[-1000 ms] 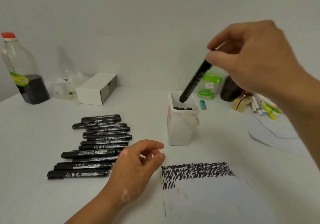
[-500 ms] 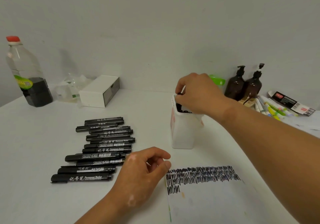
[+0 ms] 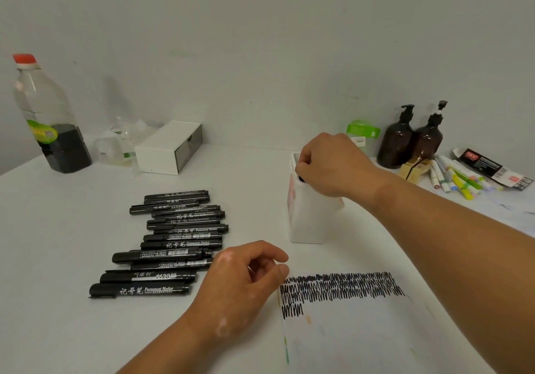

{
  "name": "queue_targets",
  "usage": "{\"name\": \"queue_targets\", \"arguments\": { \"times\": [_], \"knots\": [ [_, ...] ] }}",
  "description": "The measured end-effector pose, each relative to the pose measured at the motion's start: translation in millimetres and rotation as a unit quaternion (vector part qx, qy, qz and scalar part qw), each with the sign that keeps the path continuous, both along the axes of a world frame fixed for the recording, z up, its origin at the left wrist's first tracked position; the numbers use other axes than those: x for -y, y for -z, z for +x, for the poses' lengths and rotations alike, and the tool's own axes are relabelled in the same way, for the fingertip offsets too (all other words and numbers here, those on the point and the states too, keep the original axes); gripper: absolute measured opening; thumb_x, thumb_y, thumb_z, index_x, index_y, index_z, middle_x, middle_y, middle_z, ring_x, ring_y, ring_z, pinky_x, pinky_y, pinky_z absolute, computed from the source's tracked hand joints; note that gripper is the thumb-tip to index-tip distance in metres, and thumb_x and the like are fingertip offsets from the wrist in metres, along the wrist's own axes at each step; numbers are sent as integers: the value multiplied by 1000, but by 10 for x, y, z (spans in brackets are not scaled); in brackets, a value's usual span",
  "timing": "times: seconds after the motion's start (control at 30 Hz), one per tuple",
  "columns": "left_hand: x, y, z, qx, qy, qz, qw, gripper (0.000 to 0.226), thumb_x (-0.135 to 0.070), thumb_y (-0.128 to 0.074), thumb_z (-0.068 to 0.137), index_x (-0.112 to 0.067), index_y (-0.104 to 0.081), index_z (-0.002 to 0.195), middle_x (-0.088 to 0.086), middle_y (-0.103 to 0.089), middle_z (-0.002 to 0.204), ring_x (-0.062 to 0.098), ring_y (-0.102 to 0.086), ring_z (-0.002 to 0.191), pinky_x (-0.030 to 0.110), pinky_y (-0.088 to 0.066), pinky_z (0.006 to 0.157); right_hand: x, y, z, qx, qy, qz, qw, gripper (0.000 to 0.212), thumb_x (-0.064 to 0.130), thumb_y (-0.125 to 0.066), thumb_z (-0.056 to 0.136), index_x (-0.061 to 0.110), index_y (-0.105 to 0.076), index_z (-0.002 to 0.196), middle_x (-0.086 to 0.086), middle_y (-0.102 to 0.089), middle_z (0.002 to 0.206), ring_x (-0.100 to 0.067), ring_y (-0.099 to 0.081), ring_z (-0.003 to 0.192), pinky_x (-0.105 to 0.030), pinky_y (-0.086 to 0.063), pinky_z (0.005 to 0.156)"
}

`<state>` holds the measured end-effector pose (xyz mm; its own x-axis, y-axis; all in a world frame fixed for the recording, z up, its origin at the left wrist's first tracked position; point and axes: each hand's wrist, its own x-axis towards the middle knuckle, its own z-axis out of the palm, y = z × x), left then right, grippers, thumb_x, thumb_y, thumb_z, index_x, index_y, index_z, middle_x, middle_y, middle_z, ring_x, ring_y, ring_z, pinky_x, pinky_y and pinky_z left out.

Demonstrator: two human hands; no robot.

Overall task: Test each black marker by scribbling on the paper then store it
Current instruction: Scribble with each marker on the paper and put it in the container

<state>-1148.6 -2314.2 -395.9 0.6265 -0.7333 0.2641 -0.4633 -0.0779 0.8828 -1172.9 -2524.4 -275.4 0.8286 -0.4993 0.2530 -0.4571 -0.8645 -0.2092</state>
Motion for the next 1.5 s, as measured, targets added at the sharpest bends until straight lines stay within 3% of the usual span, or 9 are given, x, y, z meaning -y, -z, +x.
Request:
{"name": "queue_targets", "arguments": {
  "times": [0.23, 0.4, 0.6, 0.8, 1.0, 1.1, 1.2, 1.37, 1.5],
  "knots": [
    [-3, 34, 21, 11, 5, 8, 1000, 4, -29, -74, 86, -32, -75, 88, -15, -63, 63, 0, -51, 54, 9, -41, 55, -27, -208, -299, 107, -1, -16, 994, 18, 26, -60, 86, 26, -77, 80, 10, -73, 77, -16, -64, 77, -27, -54, 68],
    [10, 47, 25, 18, 2, 12, 1000, 4, -27, -74, 87, -31, -75, 87, -13, -63, 64, 1, -50, 53, 9, -41, 55, -109, 134, -902, 152, -17, 9, 988, 12, 34, -68, 85, 31, -74, 75, 23, -62, 59, 10, -58, 60, -3, -34, 55],
    [-1, 29, -5, 45, -9, 26, 999, 3, -26, -74, 87, -28, -76, 89, -14, -62, 63, 2, -49, 53, 10, -40, 54, -254, 1017, -1295, 93, 5, 149, 984, 14, 32, -71, 82, 36, -71, 68, 38, -65, 74, 11, -61, 71, -7, -46, 66],
    [-57, -27, -13, 134, -32, 53, 989, 6, -22, -74, 88, -28, -75, 90, -15, -64, 67, 5, -52, 53, 9, -40, 54, -341, 1299, -1374, 113, -7, 189, 975, 9, 35, -70, 80, 37, -72, 72, 30, -67, 72, 6, -61, 68, -9, -43, 58],
    [-426, -156, 144, 286, -79, 113, 948, 11, -22, -77, 83, -28, -74, 92, -20, -60, 65, 3, -59, 73, 6, -43, 62, -356, 1340, -1404, 112, -30, 187, 976, 8, 36, -70, 82, 37, -71, 74, 21, -68, 65, 9, -60, 73, -7, -40, 58],
    [-782, -131, 272, 332, -106, 173, 921, 18, -19, -80, 79, -25, -74, 95, -18, -63, 81, 3, -60, 72, 13, -49, 68, -347, 1320, -1407, 119, -32, 190, 974, 8, 37, -71, 81, 37, -71, 74, 20, -69, 66, 6, -61, 75, -9, -41, 59],
    [-1080, -73, 371, 350, -140, 238, 895, 24, -21, -83, 78, -26, -73, 99, -15, -63, 91, 10, -61, 84, 33, -55, 74, -340, 1311, -1418, 120, -33, 197, 972, 9, 36, -71, 81, 38, -72, 72, 22, -69, 67, 6, -61, 72, -11, -44, 59],
    [-1257, -12, 364, 359, -161, 254, 884, 23, -30, -68, 82, -26, -72, 104, -12, -65, 98, 16, -63, 89, 35, -54, 76, -334, 1308, -1440, 119, -34, 206, 971, 10, 38, -72, 80, 39, -71, 70, 29, -67, 69, 5, -61, 69, -15, -42, 58],
    [-1258, 26, 361, 349, -164, 276, 880, 28, -18, -79, 81, -23, -72, 108, -11, -63, 96, 15, -62, 86, 35, -54, 75, -325, 1300, -1464, 119, -29, 203, 972, 12, 38, -73, 79, 41, -69, 68, 30, -67, 70, 5, -61, 71, -19, -46, 58]
  ]
}}
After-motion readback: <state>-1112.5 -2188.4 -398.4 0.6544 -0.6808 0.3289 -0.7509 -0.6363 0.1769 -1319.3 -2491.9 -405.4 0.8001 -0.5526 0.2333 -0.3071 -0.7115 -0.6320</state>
